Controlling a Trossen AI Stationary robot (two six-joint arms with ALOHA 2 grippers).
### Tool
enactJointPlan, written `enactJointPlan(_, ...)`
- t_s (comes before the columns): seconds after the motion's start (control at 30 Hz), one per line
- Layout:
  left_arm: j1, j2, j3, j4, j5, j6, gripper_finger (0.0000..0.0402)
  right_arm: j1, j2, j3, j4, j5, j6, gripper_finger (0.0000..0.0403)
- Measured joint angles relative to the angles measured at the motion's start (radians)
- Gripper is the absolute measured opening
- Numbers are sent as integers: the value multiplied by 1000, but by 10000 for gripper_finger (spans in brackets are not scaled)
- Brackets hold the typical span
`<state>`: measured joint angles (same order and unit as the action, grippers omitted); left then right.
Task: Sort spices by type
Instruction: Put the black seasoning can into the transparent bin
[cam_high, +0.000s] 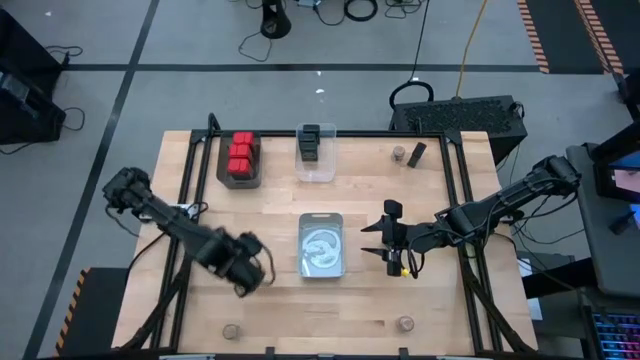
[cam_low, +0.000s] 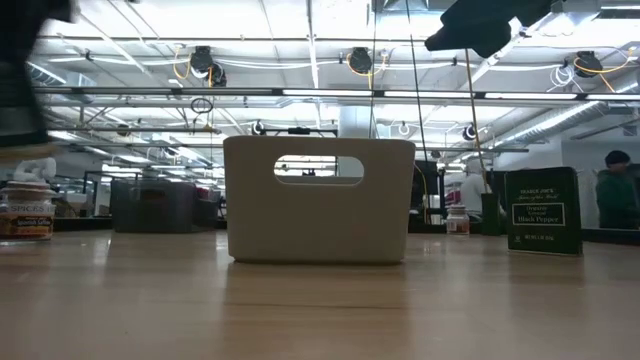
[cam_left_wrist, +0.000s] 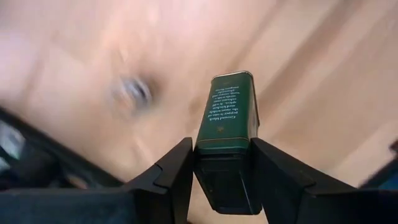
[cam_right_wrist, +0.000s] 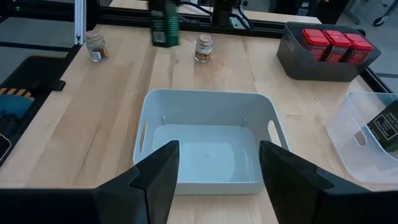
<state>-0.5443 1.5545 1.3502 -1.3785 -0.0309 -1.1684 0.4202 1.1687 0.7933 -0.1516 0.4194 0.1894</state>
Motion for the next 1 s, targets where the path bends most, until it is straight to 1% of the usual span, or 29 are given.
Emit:
enactJointPlan(0.17, 192, -51, 0, 2, -64, 256, 150, 0, 0, 0, 7, 0, -17, 205)
enactJointPlan(0.33, 414, -59, 24, 7, -76, 526, 150, -6, 0, 0, 7, -1, -42, 205)
enactJointPlan(0.47, 579, -46, 94, 8, -76, 738, 150, -21, 0, 0, 6, -1, -57, 205)
enactJointPlan(0.63, 757, -12, 233, 18, -77, 958, 150, -47, 0, 0, -1, -1, -107, 205)
enactJointPlan(0.8, 871, 61, 376, 74, -58, 1192, 150, -83, 0, 0, -16, -1, -181, 205)
enactJointPlan(0.9, 906, 130, 451, 87, -52, 1292, 150, -114, 0, 0, -22, -1, -208, 205)
enactJointPlan(1.0, 928, 206, 498, 86, -54, 1380, 150, -152, 0, 0, -26, 8, -230, 205)
